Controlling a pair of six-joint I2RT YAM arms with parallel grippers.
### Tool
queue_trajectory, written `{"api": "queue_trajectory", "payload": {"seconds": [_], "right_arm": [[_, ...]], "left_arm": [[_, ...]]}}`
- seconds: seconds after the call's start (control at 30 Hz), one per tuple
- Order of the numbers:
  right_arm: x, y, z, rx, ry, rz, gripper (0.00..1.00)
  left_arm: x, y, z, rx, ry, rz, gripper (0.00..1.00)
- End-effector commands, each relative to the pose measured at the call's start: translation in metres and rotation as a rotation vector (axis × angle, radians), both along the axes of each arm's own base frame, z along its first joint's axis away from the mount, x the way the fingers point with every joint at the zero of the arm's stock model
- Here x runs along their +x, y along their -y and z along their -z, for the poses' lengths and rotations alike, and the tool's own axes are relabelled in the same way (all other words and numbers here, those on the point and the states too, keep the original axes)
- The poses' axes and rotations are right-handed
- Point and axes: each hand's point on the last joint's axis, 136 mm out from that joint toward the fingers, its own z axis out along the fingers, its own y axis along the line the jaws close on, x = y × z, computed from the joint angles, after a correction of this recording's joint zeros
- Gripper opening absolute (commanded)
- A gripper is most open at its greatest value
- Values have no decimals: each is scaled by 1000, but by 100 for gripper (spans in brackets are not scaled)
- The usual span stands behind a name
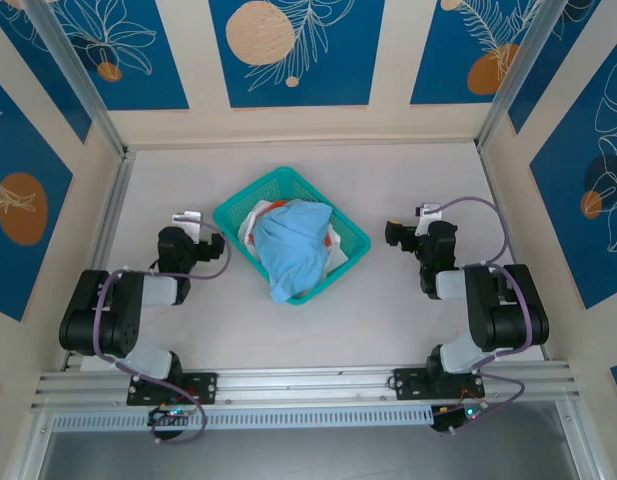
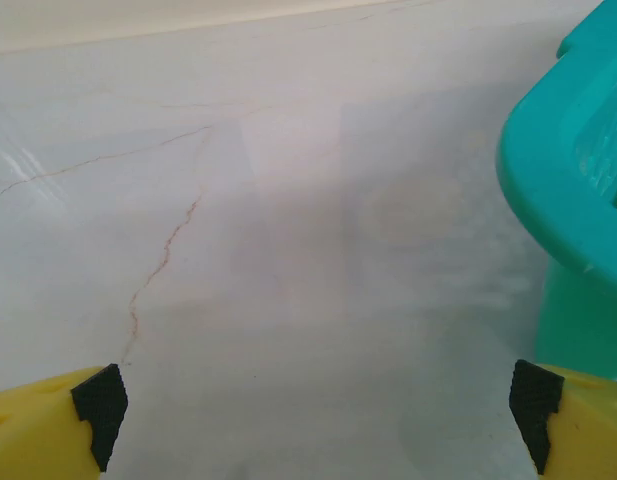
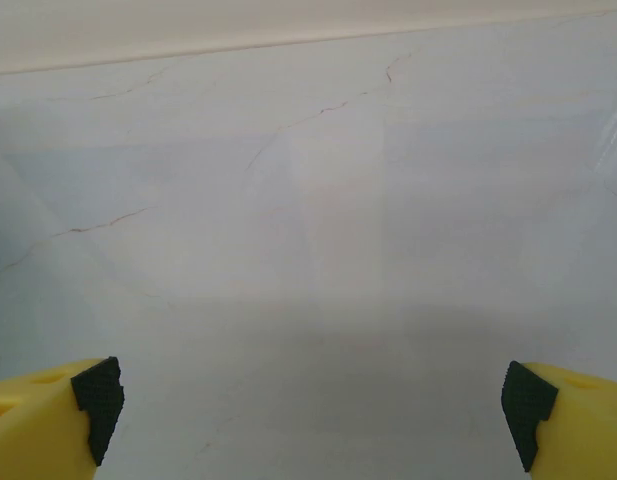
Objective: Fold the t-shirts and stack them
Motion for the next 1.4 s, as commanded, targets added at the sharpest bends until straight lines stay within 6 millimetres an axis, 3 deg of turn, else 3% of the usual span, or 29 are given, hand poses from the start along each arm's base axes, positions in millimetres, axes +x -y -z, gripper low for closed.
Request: {"api": "queue_trajectory", "payload": {"seconds": [0.0, 0.8, 0.9, 1.07, 1.17, 1.23, 1.3, 1.37], "right_arm": [[3, 2, -7, -2, 34, 9, 99], [3, 2, -7, -1, 30, 8, 99], [4, 4, -16, -24, 31, 35, 99], [-1, -11, -68, -112, 53, 19, 99], [-17, -19, -104, -95, 74, 5, 99], [-30, -15, -134, 39, 46, 69, 99], [-49, -10, -151, 228, -81, 165, 99], [-69, -25, -167, 393, -243, 150, 99]], "left_arm": [[4, 0, -7, -4, 24, 14, 100], [4, 0, -7, -13, 24, 16, 100], [3, -3, -11, -21, 37, 2, 100], [-17, -29, -49, -19, 120, -145, 100], [-28, -40, -90, -21, 201, -213, 100], [-33, -57, -118, -52, 215, -324, 100], [-39, -78, -143, -120, 191, -467, 100], [-32, -68, -170, -198, 188, -369, 100]]}}
